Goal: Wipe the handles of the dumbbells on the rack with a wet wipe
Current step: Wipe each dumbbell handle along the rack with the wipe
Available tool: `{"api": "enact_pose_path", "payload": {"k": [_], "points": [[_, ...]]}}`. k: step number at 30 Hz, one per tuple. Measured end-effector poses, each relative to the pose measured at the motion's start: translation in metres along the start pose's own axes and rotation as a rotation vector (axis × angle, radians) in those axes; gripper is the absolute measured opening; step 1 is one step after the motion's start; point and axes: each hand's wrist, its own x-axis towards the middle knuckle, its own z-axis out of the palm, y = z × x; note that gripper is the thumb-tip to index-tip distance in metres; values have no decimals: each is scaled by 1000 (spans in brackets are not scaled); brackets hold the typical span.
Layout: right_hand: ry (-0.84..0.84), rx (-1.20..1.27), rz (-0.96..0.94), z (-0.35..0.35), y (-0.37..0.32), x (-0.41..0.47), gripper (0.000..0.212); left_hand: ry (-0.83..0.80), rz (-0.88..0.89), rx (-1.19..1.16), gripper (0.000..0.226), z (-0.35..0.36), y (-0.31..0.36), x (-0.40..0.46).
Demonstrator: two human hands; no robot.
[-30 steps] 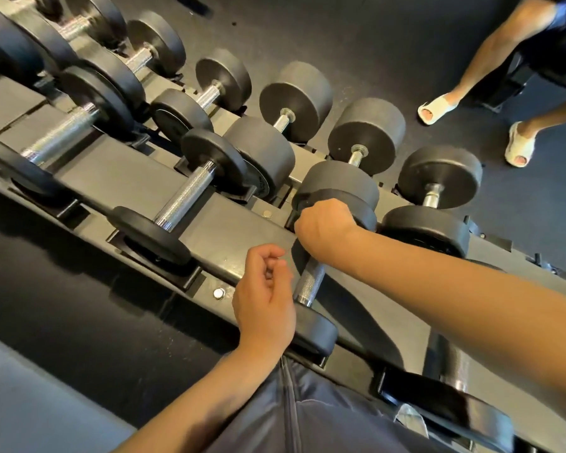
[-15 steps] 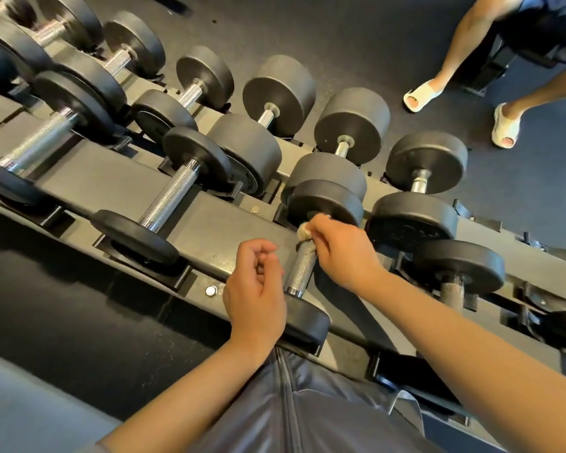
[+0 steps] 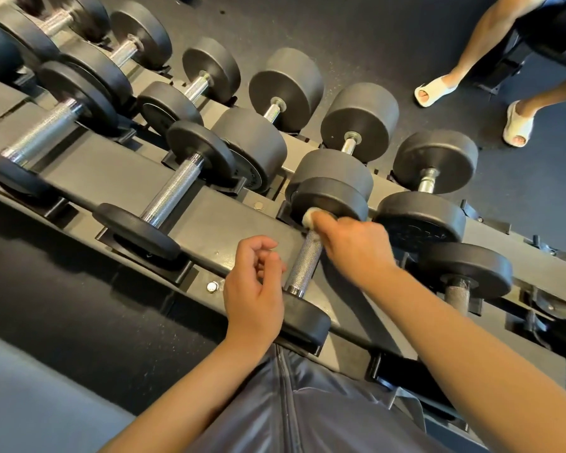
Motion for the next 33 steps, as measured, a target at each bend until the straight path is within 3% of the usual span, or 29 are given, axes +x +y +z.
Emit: {"api": "enact_pose_path", "payload": {"k": [2,5,9,13,17,20,23,26,30,33], "points": [[-64,9,34,2,9,9,31,-13,22,4,14,-2,0,0],[-178,422,68,-4,6,6,21,-4,53,38,10,-1,0,0],[-430,747,-107,-15,-9,-8,22,30,64,97,13,4,0,0],[-502,769,-215,-15,-24,-9,14,46,35,67,13,3,-3,2],[-396,393,-302,-14,-22,10,21,63,6,44,15,2,1,0],[-283,247,-191,-12,-9,25,25,124,-17,92,14,-1,-1,1],[-304,389,-134,-13,-5,23,21,137,-158,46,13,-1,-5,8],[-474,661,-137,-17,-19,6,17,128,-227,-44,21,0,-7,9],[-559,791,-65,-15,-34,-12,16,99,-167,-34,15,-1,-5,9],[-584,886,-18,-18,-27,-18,11,-26,-83,110,13,-3,3,9]]}}
